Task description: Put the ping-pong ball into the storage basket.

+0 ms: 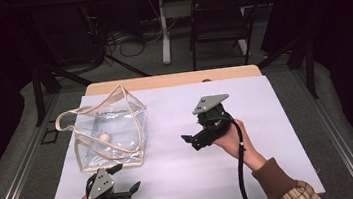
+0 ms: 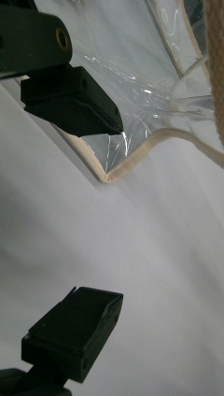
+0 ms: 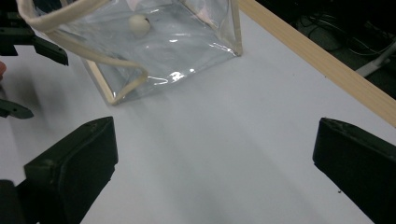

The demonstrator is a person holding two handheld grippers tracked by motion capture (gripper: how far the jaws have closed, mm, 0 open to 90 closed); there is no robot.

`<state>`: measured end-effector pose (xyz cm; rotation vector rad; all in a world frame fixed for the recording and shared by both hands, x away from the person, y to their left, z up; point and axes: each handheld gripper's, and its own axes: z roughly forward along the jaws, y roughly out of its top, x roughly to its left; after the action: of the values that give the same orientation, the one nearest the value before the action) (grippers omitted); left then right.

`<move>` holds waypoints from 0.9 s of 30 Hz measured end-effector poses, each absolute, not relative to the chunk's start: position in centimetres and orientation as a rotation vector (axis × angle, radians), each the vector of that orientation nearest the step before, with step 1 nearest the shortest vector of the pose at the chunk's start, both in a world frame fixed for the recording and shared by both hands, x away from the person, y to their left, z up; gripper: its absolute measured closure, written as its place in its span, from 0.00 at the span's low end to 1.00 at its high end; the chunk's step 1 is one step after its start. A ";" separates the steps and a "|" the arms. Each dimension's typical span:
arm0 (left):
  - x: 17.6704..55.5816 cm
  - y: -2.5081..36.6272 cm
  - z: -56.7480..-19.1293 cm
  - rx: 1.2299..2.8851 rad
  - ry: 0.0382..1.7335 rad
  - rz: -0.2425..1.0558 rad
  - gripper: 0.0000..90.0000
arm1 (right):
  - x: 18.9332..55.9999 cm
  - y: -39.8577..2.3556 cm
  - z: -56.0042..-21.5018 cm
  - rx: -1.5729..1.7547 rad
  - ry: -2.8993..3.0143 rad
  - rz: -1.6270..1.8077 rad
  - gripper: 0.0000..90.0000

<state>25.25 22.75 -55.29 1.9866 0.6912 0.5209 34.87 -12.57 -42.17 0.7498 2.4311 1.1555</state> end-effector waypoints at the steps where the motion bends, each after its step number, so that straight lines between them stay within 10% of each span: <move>1: 25.3 22.7 -55.3 1.986 0.692 0.521 0.18 | 34.8 -12.8 -42.4 0.754 2.431 1.154 0.00; 27: 25.3 22.7 -55.3 1.989 0.693 0.522 0.18 | 32.1 -18.3 -46.5 0.861 2.385 1.125 0.00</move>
<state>25.28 22.70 -55.32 1.9886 0.6932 0.5217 32.06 -18.33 -46.52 0.8608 2.3853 1.1249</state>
